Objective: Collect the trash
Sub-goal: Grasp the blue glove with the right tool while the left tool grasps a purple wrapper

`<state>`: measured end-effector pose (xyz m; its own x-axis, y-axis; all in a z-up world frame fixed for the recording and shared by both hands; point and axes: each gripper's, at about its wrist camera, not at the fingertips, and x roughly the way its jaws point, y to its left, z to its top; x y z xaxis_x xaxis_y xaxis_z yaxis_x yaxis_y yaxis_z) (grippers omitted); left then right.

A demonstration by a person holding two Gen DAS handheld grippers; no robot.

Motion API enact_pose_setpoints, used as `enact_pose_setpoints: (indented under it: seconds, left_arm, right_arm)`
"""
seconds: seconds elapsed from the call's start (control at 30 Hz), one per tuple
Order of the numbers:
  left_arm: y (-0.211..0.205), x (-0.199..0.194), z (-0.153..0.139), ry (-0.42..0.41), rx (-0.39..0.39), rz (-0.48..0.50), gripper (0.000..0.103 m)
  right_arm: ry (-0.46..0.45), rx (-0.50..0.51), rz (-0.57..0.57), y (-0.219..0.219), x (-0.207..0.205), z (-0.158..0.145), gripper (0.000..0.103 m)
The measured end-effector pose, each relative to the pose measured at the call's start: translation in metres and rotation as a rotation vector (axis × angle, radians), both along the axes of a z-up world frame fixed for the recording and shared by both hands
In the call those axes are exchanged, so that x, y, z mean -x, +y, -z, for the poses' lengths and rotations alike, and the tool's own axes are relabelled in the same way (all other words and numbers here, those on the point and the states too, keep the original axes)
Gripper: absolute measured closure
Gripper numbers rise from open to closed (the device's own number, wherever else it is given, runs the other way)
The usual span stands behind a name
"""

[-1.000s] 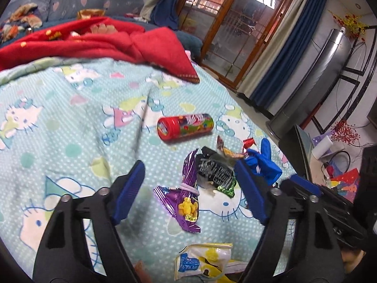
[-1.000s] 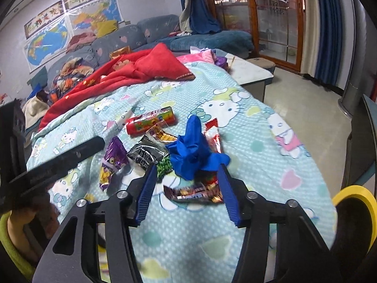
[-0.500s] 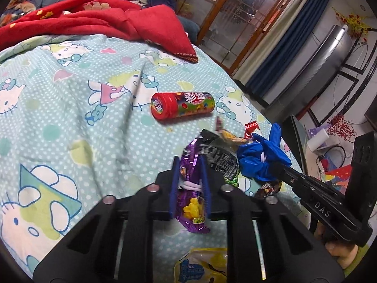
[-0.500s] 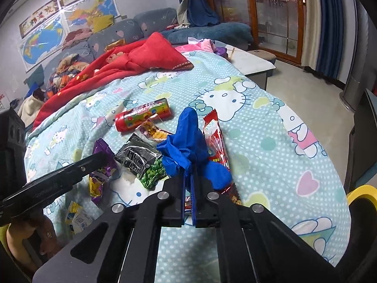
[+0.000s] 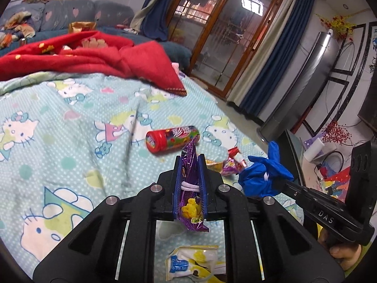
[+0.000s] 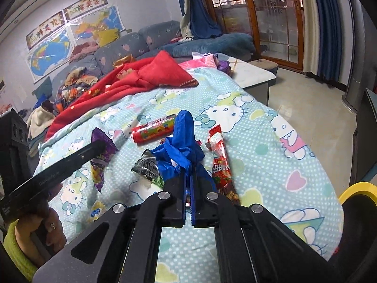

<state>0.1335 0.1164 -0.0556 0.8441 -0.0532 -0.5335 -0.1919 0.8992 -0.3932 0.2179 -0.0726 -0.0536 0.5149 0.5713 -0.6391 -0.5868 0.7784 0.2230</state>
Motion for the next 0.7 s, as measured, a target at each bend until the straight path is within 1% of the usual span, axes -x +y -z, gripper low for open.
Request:
enact_pose_setpoints:
  seconds: [0.17, 0.33, 0.7]
  left_arm:
    - [-0.008, 0.007, -0.015, -0.044, -0.002, 0.022, 0.095]
    - [-0.025, 0.01, -0.027, -0.074, -0.015, 0.063, 0.095]
    - [-0.067, 0.014, -0.037, -0.102, -0.04, 0.162, 0.095]
  right_arm:
    - [-0.011, -0.021, 0.025, -0.014, 0.003, -0.012, 0.1]
    - [-0.021, -0.035, 0.046, -0.025, 0.006, -0.021, 0.1]
    - [-0.052, -0.067, 0.098, -0.059, 0.019, -0.039, 0.1]
